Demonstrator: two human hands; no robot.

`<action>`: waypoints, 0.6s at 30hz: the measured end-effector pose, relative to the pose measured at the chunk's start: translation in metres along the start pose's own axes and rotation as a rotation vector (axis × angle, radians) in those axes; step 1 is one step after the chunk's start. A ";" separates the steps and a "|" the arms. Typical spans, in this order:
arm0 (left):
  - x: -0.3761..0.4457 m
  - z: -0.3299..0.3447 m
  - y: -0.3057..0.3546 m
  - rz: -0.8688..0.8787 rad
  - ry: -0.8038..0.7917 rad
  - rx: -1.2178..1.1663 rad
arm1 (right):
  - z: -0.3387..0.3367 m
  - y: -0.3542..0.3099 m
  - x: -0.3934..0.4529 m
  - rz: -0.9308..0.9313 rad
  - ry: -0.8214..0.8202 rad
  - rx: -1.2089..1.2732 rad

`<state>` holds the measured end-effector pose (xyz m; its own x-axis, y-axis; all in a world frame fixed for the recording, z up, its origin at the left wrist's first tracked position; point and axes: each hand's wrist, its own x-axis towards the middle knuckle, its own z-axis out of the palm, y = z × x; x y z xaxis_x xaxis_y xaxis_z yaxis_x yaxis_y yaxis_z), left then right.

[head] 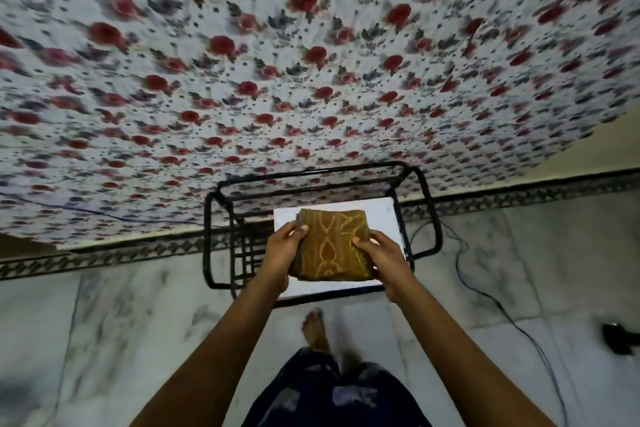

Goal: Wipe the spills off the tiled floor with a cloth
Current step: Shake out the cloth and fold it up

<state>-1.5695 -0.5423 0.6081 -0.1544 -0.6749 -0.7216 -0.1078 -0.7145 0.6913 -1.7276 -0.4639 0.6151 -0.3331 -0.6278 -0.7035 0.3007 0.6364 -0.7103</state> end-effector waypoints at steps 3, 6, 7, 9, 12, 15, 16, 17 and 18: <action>0.051 0.009 -0.020 -0.039 -0.052 0.079 | -0.003 0.018 0.056 0.004 0.013 -0.062; 0.111 0.016 -0.052 -0.065 -0.041 0.164 | -0.003 0.047 0.122 -0.028 0.038 -0.166; 0.127 0.017 -0.060 -0.060 -0.018 0.188 | -0.002 0.055 0.140 -0.030 0.039 -0.198; 0.161 0.021 -0.081 -0.052 0.042 0.218 | -0.001 0.074 0.178 -0.002 0.037 -0.256; 0.201 0.028 -0.103 -0.026 0.080 0.204 | -0.003 0.091 0.225 0.024 0.039 -0.281; 0.234 0.032 -0.119 -0.003 0.094 0.192 | -0.001 0.104 0.264 -0.013 0.056 -0.342; 0.242 0.031 -0.122 -0.001 0.104 0.194 | 0.000 0.107 0.272 -0.041 0.058 -0.369; 0.248 0.029 -0.127 -0.003 0.115 0.203 | 0.001 0.109 0.278 -0.063 0.053 -0.409; 0.254 0.028 -0.132 -0.008 0.125 0.216 | 0.002 0.113 0.284 -0.082 0.048 -0.454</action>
<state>-1.6218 -0.6147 0.3345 -0.0316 -0.6964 -0.7169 -0.3179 -0.6730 0.6678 -1.7861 -0.5713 0.3350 -0.3834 -0.6699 -0.6358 -0.1464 0.7238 -0.6743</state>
